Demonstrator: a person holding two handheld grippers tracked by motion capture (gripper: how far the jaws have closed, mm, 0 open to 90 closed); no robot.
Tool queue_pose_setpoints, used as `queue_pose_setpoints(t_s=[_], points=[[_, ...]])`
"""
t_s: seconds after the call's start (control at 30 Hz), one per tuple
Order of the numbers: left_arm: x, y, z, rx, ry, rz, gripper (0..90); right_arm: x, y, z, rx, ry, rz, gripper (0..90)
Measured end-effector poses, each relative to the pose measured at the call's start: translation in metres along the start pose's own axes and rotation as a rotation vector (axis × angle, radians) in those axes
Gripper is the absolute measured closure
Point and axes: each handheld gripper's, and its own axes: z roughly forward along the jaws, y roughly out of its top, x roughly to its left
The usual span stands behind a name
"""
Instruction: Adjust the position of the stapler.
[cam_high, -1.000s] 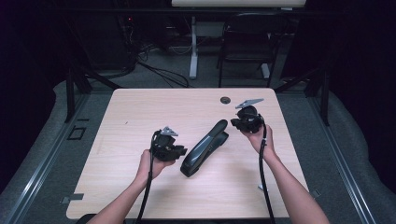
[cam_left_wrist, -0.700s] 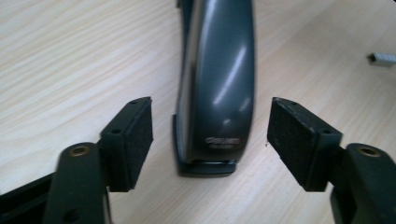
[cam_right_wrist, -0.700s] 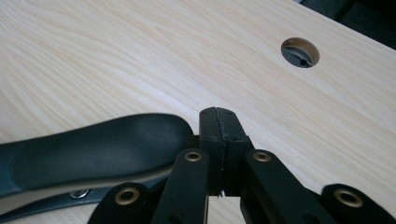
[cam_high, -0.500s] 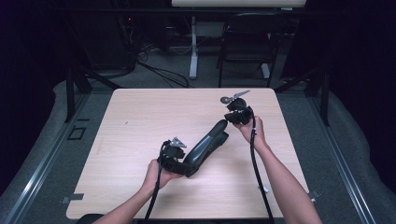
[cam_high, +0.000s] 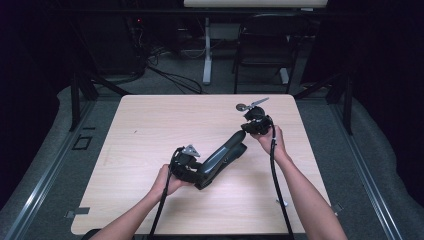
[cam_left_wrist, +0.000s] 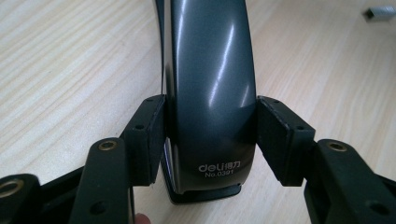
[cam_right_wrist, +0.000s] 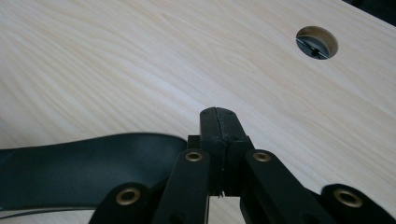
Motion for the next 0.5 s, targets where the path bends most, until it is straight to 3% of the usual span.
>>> queue_pose_setpoints(t_s=[0.1,0.13,0.17,0.2,0.23,0.27,0.37,0.5], points=[[0.004,0.000,-0.003,0.023,-0.017,0.031,45.4,0.004,-0.003,-0.004,-0.002,0.012,-0.013,90.0],[0.004,-0.001,-0.004,0.026,-0.019,0.044,45.5,0.006,-0.004,-0.006,-0.017,0.030,-0.013,90.0],[0.005,0.000,-0.004,0.030,-0.022,0.051,45.6,0.008,-0.005,-0.009,-0.028,0.105,-0.001,90.0],[0.006,0.000,-0.004,0.034,-0.025,0.057,45.6,0.020,-0.004,-0.011,-0.023,0.104,-0.029,90.0],[0.006,0.001,-0.004,0.038,-0.026,0.059,45.6,0.029,-0.002,-0.012,-0.012,0.056,-0.075,90.0],[0.007,0.000,-0.005,0.038,-0.028,0.060,45.6,0.041,-0.001,-0.014,-0.007,0.052,-0.111,90.0],[0.008,0.000,-0.005,0.038,-0.034,0.067,45.6,0.054,-0.001,-0.018,-0.011,-0.011,-0.156,90.0],[0.010,-0.001,-0.006,0.040,-0.044,0.082,45.7,0.033,-0.007,-0.024,-0.010,-0.053,-0.081,90.0]])
